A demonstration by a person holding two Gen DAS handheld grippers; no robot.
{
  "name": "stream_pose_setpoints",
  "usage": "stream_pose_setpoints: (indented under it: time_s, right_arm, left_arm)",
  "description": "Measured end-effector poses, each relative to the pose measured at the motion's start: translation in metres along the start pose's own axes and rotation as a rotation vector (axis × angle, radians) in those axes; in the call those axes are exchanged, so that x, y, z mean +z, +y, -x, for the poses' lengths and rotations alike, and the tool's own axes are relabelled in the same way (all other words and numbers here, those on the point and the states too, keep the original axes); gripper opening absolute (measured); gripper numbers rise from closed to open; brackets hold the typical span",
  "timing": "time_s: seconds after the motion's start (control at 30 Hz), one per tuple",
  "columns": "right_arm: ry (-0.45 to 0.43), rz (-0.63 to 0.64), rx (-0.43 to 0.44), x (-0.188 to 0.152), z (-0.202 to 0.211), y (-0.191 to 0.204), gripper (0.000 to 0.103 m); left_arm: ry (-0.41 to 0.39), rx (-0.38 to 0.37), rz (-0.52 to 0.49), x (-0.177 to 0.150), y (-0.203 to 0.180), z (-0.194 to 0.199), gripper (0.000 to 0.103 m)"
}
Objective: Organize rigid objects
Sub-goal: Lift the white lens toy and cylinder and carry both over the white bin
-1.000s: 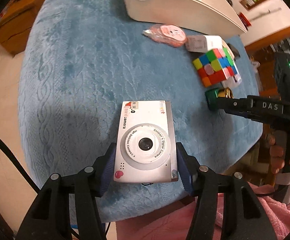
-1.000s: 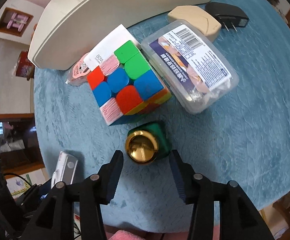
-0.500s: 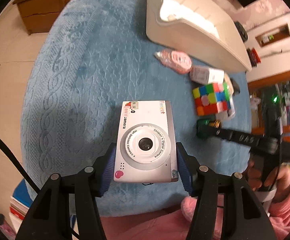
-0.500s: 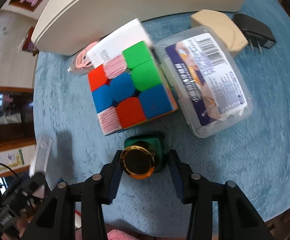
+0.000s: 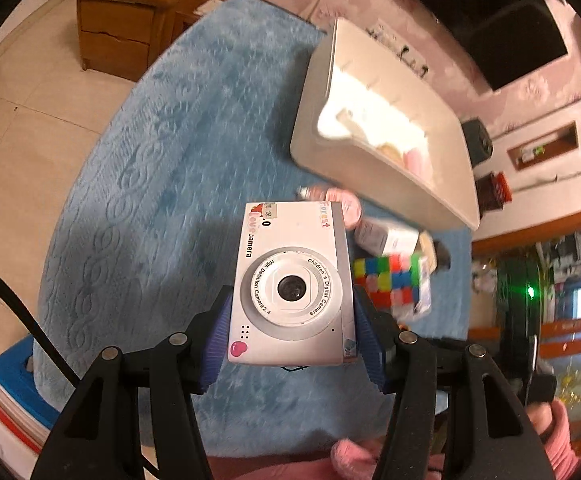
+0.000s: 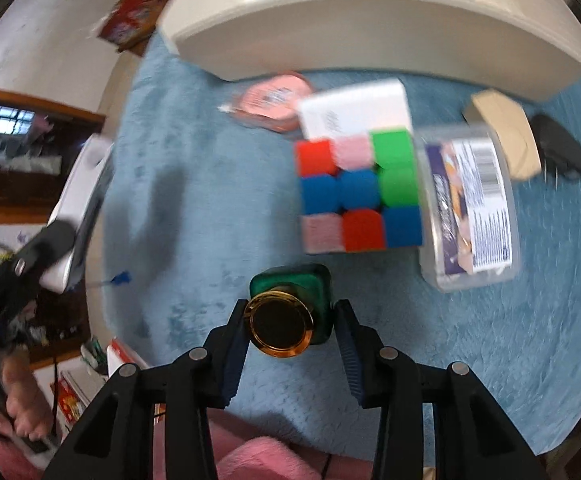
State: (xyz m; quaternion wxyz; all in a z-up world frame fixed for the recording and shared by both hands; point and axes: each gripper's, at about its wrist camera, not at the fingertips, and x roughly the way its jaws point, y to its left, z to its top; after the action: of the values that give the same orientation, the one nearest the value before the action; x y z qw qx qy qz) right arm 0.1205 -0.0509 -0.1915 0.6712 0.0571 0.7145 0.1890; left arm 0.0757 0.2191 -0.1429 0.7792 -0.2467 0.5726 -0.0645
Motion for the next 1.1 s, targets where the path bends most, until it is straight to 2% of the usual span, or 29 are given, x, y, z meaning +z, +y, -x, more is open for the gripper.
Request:
stream_pose_setpoints:
  time_s: [0.23, 0.47, 0.87, 1.1]
  right_arm:
    - [-0.071, 0.1, 0.03, 0.014, 0.04, 0.024, 0.042]
    - [-0.19, 0.128, 0.038, 0.032, 0.085, 0.02, 0.042]
    - [-0.346, 0.127, 0.022, 0.077, 0.127, -0.018, 0.042]
    - [-0.413, 0.143, 0.032, 0.101, 0.124, -0.043, 0.042]
  left_arm:
    - [-0.093, -0.017, -0.002, 0.025, -0.014, 0.01, 0.06]
    - [-0.158, -0.029, -0.025, 0.051, -0.033, 0.011, 0.06]
    - [-0.221, -0.053, -0.032, 0.091, -0.074, -0.014, 0.06]
    - [-0.219, -0.057, -0.017, 0.106, -0.095, -0.041, 0.06]
